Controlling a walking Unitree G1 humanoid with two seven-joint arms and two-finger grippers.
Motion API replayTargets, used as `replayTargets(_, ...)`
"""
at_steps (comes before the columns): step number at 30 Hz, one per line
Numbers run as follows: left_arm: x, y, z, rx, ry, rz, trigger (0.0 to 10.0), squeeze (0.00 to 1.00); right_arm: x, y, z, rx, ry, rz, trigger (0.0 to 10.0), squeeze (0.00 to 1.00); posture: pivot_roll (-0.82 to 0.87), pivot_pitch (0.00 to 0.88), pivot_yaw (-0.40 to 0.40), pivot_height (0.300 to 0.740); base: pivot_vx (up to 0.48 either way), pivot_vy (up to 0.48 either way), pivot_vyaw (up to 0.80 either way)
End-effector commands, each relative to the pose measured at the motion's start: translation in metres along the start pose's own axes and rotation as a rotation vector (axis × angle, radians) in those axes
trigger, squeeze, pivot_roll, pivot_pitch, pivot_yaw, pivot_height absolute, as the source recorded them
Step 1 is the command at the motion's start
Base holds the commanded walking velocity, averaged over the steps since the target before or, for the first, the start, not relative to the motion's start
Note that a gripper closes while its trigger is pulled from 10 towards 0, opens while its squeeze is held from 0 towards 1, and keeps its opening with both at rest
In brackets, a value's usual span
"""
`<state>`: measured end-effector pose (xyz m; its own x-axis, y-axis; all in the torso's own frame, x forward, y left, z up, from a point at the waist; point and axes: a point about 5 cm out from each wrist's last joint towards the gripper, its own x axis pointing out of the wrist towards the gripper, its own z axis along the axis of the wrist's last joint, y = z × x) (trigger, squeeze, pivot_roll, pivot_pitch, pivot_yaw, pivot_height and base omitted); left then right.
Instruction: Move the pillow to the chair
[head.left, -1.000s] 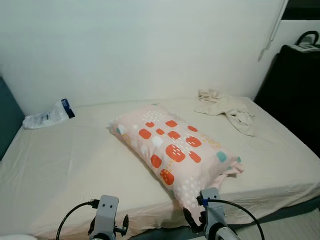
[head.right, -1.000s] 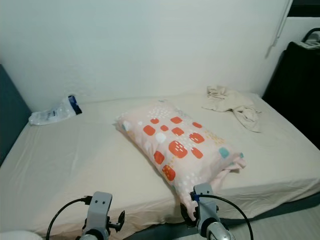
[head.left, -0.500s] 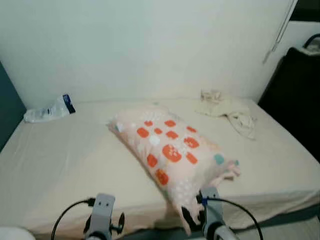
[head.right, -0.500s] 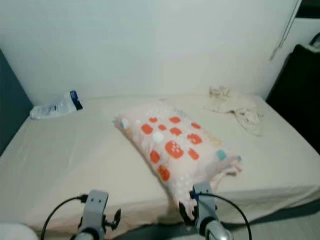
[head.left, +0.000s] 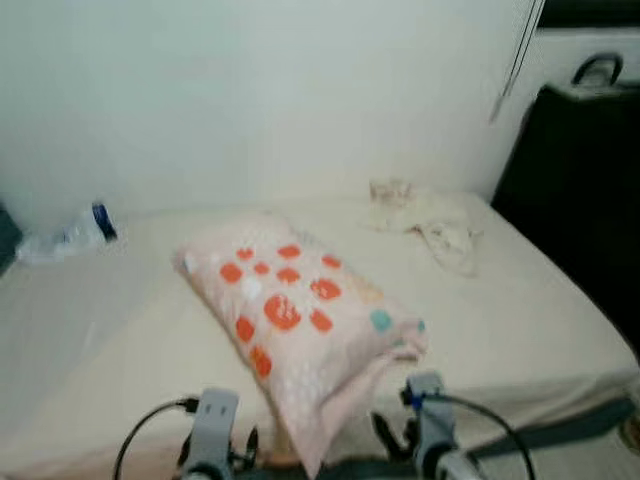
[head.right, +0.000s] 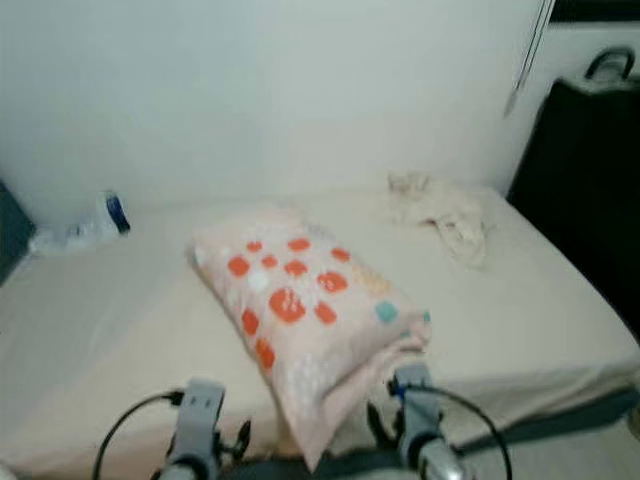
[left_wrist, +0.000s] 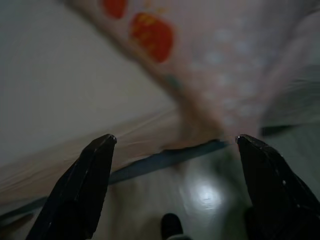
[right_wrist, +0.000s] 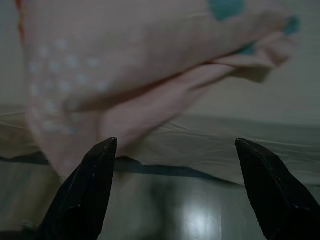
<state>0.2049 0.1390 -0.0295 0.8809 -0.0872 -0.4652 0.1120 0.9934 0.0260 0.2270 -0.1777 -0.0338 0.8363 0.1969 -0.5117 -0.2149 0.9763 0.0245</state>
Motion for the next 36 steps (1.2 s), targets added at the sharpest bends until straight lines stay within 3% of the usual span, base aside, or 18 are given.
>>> replayTargets(1, 0.000, 0.005, -0.001, 0.002, 0.012, 0.009, 10.0, 0.00, 0.001, 0.003, -0.001, 0.019, 0.002, 0.002, 10.0, 0.00, -0.02, 0.000, -0.015, 0.740, 0.000, 0.000, 0.00)
replayTargets(6, 0.000, 0.004, 0.000, 0.002, 0.011, 0.007, 10.0, 0.00, 0.000, 0.002, -0.001, 0.042, -0.011, -0.005, 10.0, 0.00, -0.02, 0.000, -0.011, 0.740, 0.000, 0.000, 0.00)
replayTargets(7, 0.000, 0.004, 0.000, 0.001, 0.010, 0.006, 10.0, 0.00, 0.000, 0.002, 0.001, 0.064, -0.031, -0.004, 10.0, 0.69, -0.02, 0.000, -0.010, 0.740, 0.000, 0.000, 0.00)
replayTargets(8, 0.000, 0.004, 0.000, -0.002, 0.009, 0.005, 10.0, 0.00, -0.001, 0.001, 0.002, 0.081, -0.045, -0.003, 10.0, 1.00, -0.02, 0.000, -0.009, 0.740, 0.000, 0.000, 0.00)
replayTargets(19, 0.008, 0.020, 0.009, -0.036, -0.018, 0.079, 10.0, 0.00, -0.002, 0.001, 0.009, 0.187, -0.111, 0.043, 10.0, 1.00, -0.03, 0.000, 0.001, 0.740, 0.000, 0.000, 0.00)
replayTargets(20, 0.010, 0.025, 0.011, -0.041, -0.021, 0.100, 10.0, 0.00, -0.002, 0.003, 0.012, 0.205, -0.131, 0.075, 10.0, 0.28, -0.03, 0.000, 0.000, 0.740, 0.000, 0.000, 0.00)
replayTargets(21, 0.012, 0.029, 0.014, -0.042, -0.027, 0.115, 10.0, 0.00, -0.001, 0.005, 0.014, 0.195, -0.140, 0.094, 10.0, 0.00, -0.03, 0.000, -0.001, 0.740, 0.000, 0.000, 0.77)
replayTargets(28, 0.016, 0.041, 0.020, -0.043, -0.035, 0.142, 10.0, 0.00, 0.001, 0.006, 0.018, 0.167, -0.142, 0.089, 10.0, 0.00, -0.03, 0.000, -0.008, 0.740, 0.000, 0.000, 0.78)
replayTargets(36, 0.024, 0.049, 0.025, -0.060, -0.044, 0.178, 10.0, 0.00, 0.002, -0.022, 0.030, 0.196, -0.168, -0.015, 10.0, 0.00, -0.04, 0.000, -0.017, 0.740, 0.000, 0.000, 0.78)
